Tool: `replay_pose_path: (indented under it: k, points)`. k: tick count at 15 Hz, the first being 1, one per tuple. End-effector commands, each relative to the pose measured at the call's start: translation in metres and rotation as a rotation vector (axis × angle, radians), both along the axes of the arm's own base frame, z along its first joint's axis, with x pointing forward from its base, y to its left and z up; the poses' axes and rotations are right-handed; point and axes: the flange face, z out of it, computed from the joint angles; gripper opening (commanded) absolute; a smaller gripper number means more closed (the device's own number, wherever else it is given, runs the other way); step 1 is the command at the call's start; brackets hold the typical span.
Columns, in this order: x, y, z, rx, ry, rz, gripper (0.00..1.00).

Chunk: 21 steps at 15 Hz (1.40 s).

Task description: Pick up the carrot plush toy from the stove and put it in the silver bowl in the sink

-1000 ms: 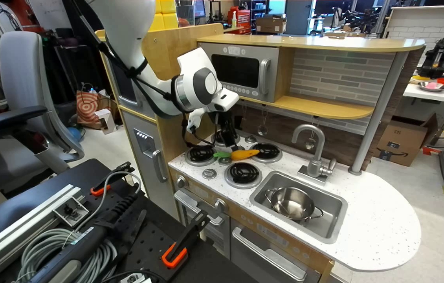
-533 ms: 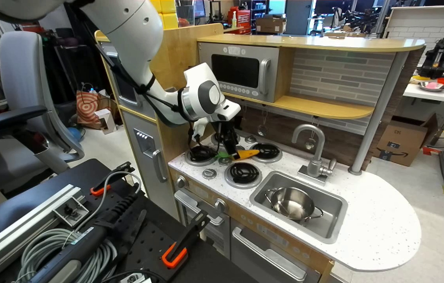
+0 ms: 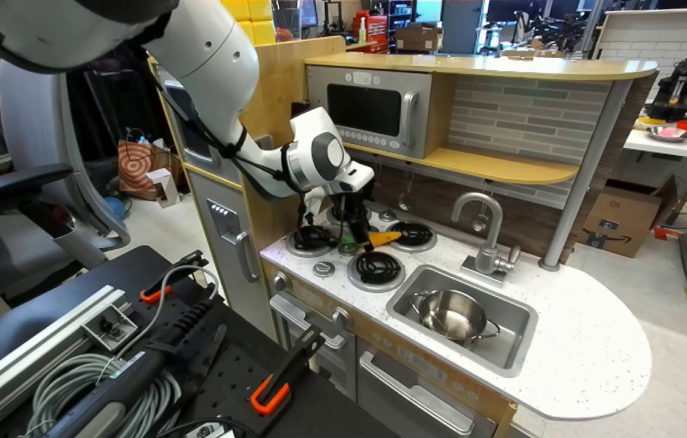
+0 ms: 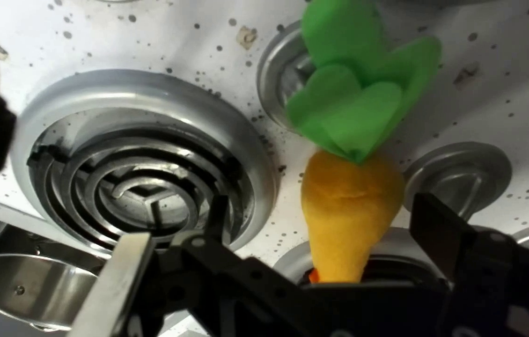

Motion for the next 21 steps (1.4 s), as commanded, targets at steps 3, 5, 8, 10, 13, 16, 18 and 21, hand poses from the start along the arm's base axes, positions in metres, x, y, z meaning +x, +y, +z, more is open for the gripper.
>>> replay_pose_path:
  k: [3,5,8,10,13,16,18,21]
  points:
    - [0.009,0.0,-0.012,0.003,-0.003,-0.013,0.51]
    - [0.007,-0.005,-0.015,-0.003,0.006,-0.017,0.36]
    - [0.003,-0.017,-0.013,0.009,0.013,-0.038,0.13]
    - [0.001,-0.03,-0.008,0.019,0.0,-0.053,0.01]
    - [0.002,-0.052,0.004,0.018,0.0,-0.062,0.04]
    - [0.004,-0.084,0.02,0.018,0.007,-0.126,0.03]
    - [-0.001,-0.116,0.03,-0.016,0.003,-0.186,0.03]
    - [-0.013,-0.168,0.032,-0.065,0.025,-0.287,0.03]
